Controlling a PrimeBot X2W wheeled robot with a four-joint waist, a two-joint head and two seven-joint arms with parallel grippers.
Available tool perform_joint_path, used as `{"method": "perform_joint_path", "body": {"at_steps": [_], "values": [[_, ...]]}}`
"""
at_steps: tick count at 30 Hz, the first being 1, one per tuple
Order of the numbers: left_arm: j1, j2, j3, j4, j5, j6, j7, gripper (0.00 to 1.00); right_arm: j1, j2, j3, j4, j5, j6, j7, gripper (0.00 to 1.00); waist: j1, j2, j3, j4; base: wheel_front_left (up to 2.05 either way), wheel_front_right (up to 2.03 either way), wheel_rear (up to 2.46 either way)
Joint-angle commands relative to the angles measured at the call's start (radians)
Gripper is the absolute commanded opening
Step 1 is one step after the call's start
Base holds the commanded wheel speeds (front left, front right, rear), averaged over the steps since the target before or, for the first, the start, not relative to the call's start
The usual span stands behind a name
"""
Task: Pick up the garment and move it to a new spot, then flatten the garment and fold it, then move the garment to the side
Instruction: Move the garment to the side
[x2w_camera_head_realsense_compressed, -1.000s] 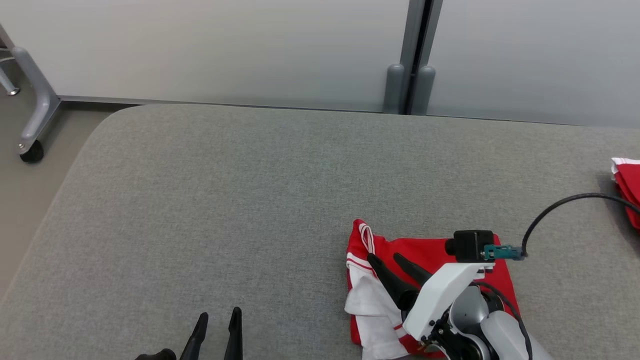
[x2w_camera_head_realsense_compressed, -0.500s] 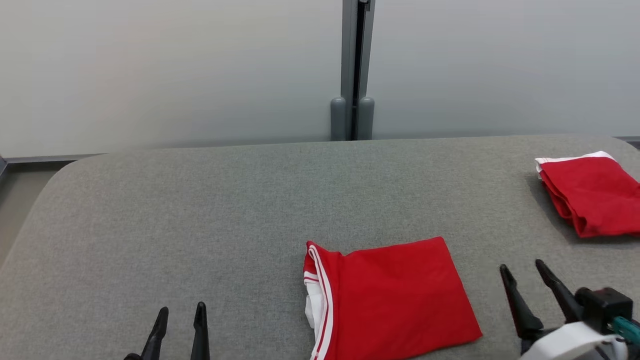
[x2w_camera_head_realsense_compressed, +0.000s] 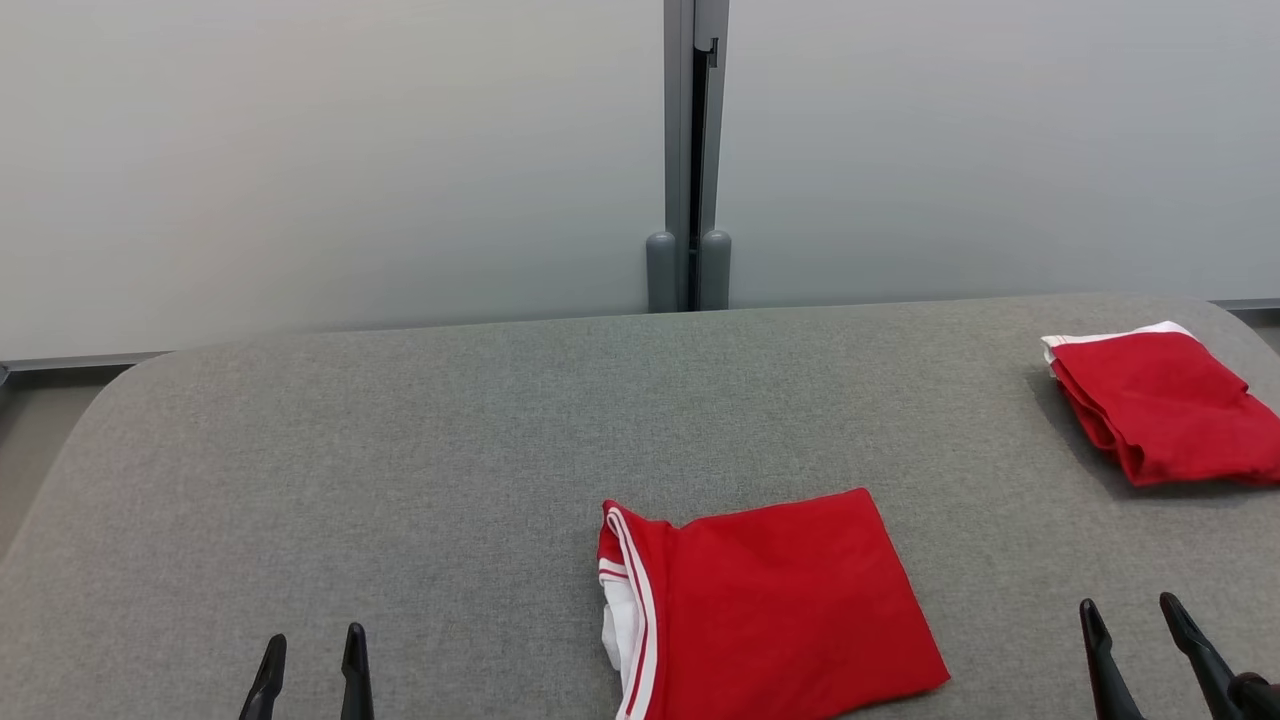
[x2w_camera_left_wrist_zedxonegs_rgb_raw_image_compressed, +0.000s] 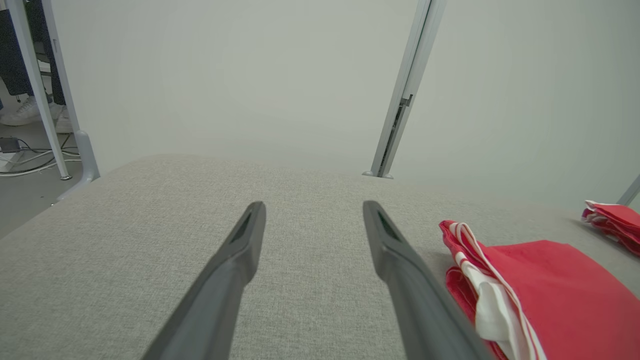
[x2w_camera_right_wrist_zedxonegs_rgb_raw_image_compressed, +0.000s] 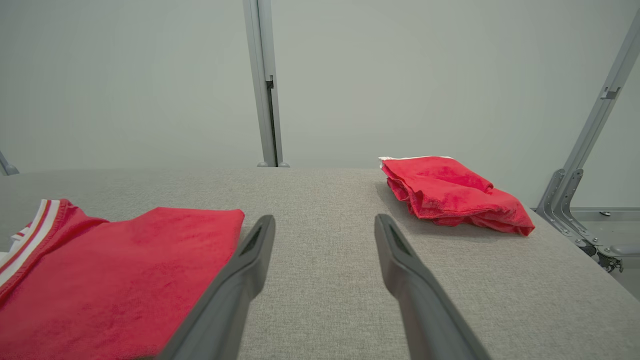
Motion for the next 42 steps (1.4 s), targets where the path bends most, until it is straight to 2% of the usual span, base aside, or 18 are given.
{"method": "perform_joint_path", "body": {"at_steps": [1,15,20,26,29,37,38,39,42], "values": [[0.010,0.004,0.009,0.005,0.001,-0.005,-0.004,1.00,0.014,0.004,-0.007,-0.004,-0.006,0.002,-0.005,1.00,0.0000,0.0000,-0.003,-0.003,0.00,0.00,0.00],[-0.013,0.004,0.010,0.007,-0.008,-0.004,-0.004,1.00,-0.009,0.006,0.000,-0.013,-0.007,0.002,-0.005,1.00,0.0000,0.0000,0.010,-0.006,0.00,0.00,0.00],[-0.027,0.004,0.001,-0.002,-0.010,-0.007,-0.004,1.00,-0.067,0.013,0.086,0.051,0.072,0.002,-0.003,1.00,0.0000,0.0000,0.040,0.002,0.00,0.00,0.00],[-0.058,0.004,-0.037,0.001,-0.015,-0.008,-0.004,1.00,-0.247,-0.006,0.262,0.182,0.183,0.002,0.184,1.00,0.0000,0.0000,0.092,0.034,0.00,0.00,0.00],[-0.077,0.004,-0.053,0.008,-0.023,-0.007,-0.004,1.00,-0.334,-0.015,0.304,0.258,0.210,0.002,0.270,1.00,0.0000,0.0000,0.112,0.060,0.00,0.00,0.00],[-0.123,0.004,-0.079,0.014,-0.045,0.002,-0.004,1.00,-0.486,0.006,0.309,0.462,0.223,0.002,0.401,1.00,0.0000,0.0000,0.173,0.113,0.00,0.00,0.00],[-0.138,0.003,-0.084,0.012,-0.048,0.003,-0.004,1.00,-0.517,0.029,0.331,0.475,0.278,0.002,0.453,0.58,0.0000,0.0000,0.190,0.117,0.00,0.00,0.00],[-0.144,0.003,-0.084,0.010,-0.052,0.005,-0.004,1.00,-0.529,0.037,0.325,0.470,0.326,0.002,0.469,0.00,0.0000,0.0000,0.198,0.118,0.00,0.00,0.00],[-0.166,0.004,-0.081,-0.002,-0.064,0.008,-0.004,1.00,-0.596,0.015,0.307,0.427,0.440,0.002,0.525,0.00,0.0000,0.0000,0.245,0.108,0.00,0.00,0.00]]}}
